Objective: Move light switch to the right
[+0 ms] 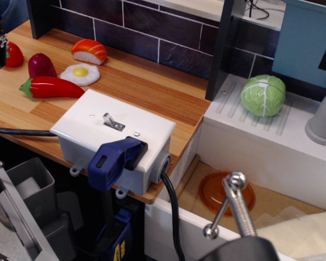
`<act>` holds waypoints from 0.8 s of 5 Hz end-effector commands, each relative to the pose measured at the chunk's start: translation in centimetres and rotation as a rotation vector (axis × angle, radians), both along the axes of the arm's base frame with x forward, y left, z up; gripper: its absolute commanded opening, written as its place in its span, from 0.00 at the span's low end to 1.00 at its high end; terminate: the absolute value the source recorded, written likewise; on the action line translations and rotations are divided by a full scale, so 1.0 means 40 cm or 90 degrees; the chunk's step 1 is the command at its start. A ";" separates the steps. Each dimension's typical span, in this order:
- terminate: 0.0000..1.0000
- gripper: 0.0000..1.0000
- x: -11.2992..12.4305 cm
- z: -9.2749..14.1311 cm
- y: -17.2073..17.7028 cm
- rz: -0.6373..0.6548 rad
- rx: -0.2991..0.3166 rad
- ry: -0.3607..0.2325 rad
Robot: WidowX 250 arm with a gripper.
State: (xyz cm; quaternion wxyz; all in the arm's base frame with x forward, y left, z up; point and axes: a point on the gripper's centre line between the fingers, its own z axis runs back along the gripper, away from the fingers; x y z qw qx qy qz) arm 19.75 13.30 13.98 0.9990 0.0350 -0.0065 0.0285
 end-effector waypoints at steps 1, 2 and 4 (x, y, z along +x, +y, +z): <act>0.00 1.00 0.000 0.000 0.000 0.000 0.000 0.000; 0.00 1.00 0.033 -0.009 -0.031 0.024 -0.010 -0.002; 0.00 1.00 0.089 -0.054 -0.096 0.047 -0.031 -0.027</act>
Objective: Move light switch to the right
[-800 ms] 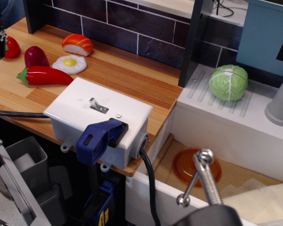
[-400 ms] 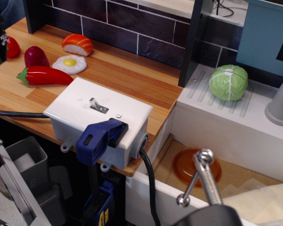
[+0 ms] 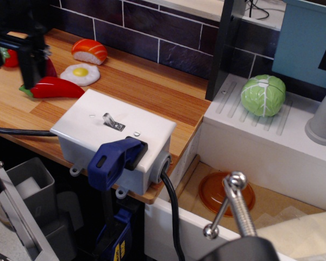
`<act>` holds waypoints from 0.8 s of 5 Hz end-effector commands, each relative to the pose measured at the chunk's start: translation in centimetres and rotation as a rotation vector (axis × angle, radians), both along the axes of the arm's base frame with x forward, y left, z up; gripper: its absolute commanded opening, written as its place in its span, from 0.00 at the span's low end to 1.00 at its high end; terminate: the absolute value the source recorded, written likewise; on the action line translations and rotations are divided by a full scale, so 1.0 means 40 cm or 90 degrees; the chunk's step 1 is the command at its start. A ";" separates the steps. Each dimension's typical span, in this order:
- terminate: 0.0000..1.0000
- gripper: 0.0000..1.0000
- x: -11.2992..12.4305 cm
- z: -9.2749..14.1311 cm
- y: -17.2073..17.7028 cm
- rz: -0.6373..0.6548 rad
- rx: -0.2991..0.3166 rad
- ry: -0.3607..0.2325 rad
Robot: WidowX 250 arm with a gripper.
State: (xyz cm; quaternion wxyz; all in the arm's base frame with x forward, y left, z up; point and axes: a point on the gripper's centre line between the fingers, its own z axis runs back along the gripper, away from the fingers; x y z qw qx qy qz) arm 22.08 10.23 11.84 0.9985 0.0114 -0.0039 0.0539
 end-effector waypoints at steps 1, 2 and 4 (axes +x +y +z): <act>0.00 1.00 0.058 -0.021 -0.055 0.028 -0.008 -0.055; 0.00 1.00 0.074 -0.022 -0.101 0.049 -0.035 -0.074; 0.00 1.00 0.077 -0.054 -0.176 0.069 -0.049 -0.076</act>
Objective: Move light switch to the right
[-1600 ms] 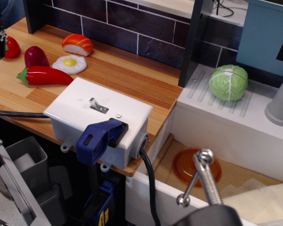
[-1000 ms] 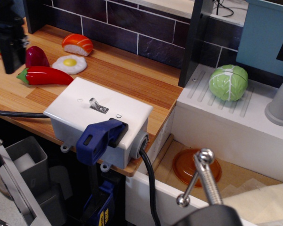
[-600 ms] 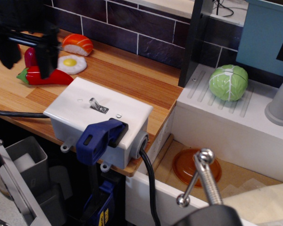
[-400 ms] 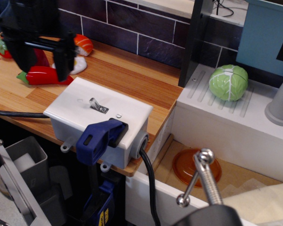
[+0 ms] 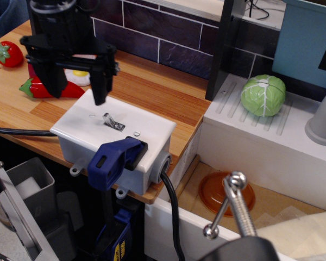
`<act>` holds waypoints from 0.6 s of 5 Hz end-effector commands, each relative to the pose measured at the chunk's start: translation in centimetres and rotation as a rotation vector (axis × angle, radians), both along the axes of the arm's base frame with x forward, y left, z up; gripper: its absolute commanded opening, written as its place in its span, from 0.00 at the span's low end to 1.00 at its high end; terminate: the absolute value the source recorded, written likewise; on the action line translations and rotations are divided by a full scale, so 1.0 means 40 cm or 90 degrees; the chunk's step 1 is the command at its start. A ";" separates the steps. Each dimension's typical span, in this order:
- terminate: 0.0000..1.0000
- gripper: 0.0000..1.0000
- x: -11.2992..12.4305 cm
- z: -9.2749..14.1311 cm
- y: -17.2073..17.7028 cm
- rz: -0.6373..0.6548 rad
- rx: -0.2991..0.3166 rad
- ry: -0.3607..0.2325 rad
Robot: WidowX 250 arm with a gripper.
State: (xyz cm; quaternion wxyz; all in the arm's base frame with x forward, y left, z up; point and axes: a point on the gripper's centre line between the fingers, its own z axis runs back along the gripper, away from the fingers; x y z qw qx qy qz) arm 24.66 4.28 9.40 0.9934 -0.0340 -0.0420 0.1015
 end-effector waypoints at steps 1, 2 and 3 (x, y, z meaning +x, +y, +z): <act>0.00 1.00 0.019 -0.024 -0.055 0.014 0.016 -0.023; 0.00 1.00 0.038 -0.042 -0.069 0.025 0.019 -0.028; 0.00 1.00 0.037 -0.059 -0.091 0.026 0.021 -0.024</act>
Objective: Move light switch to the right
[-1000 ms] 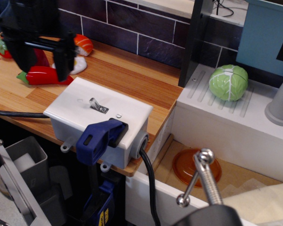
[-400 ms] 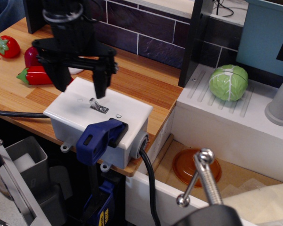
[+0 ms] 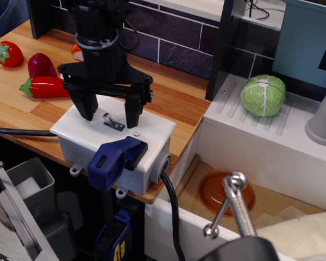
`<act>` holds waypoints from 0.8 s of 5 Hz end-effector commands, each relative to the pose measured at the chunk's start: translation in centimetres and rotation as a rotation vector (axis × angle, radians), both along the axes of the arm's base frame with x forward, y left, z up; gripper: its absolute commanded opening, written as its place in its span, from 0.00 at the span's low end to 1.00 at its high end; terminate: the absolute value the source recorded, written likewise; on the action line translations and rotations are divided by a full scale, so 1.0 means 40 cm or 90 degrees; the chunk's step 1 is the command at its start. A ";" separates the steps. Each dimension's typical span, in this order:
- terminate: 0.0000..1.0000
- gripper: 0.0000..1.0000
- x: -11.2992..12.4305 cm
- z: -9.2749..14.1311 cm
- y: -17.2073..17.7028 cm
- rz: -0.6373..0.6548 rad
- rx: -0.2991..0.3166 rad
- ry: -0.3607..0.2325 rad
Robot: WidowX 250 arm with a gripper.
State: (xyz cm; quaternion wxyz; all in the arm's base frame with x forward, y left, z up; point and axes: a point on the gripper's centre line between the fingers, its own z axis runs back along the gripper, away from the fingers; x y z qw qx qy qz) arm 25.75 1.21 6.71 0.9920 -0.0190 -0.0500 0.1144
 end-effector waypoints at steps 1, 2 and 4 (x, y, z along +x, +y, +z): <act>0.00 1.00 0.013 0.007 -0.041 0.018 -0.006 -0.015; 0.00 1.00 0.021 0.005 -0.069 0.028 -0.011 -0.007; 0.00 1.00 -0.002 0.006 -0.106 0.008 -0.008 0.016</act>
